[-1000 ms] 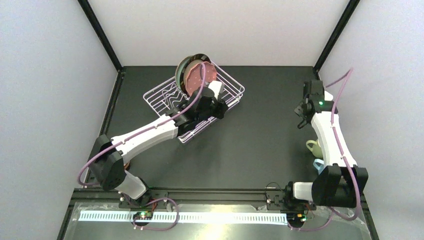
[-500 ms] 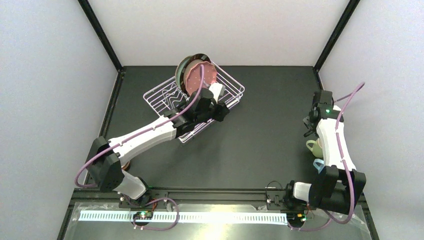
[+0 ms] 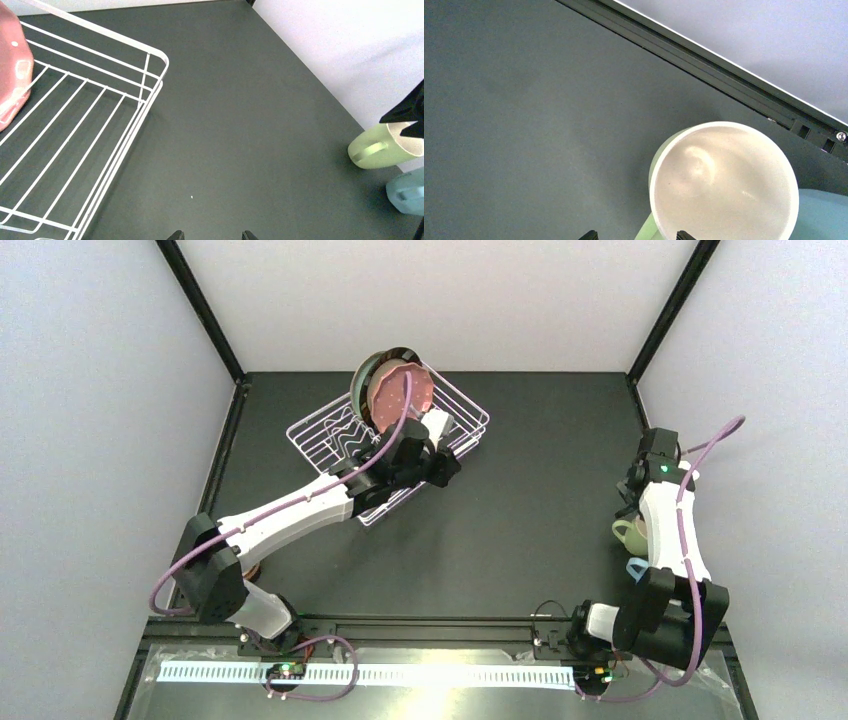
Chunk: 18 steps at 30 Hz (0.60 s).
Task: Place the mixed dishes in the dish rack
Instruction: Grab the cup at the corner of the board.
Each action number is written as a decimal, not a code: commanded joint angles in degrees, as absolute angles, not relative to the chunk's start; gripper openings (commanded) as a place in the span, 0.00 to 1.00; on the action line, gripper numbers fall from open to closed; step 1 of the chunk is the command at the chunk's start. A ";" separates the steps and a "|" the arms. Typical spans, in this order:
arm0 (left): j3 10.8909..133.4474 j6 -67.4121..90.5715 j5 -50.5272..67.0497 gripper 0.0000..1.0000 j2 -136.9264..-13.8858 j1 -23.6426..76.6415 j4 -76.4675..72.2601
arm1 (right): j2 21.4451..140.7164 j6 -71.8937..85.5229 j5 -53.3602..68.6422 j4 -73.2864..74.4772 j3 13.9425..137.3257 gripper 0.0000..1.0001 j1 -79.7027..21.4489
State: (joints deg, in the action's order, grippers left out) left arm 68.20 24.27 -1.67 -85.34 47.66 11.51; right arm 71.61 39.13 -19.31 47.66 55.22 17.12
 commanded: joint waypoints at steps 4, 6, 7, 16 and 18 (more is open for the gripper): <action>68.82 22.97 -0.18 0.65 -85.92 47.99 13.14 | 74.09 39.03 -19.88 45.28 56.23 0.90 18.66; 68.88 22.79 -0.18 0.65 -86.27 47.99 13.07 | 74.54 38.88 -19.97 45.12 56.18 0.90 19.25; 68.83 22.66 -0.20 0.65 -86.47 48.03 12.95 | 74.91 38.73 -19.88 44.89 56.02 0.90 19.59; 68.73 22.07 2.60 0.65 -87.73 47.99 11.62 | 78.24 38.05 -19.31 42.41 55.85 0.89 21.14; 68.78 21.81 2.71 0.65 -88.11 47.99 11.60 | 79.51 37.97 -19.08 41.84 56.04 0.89 21.33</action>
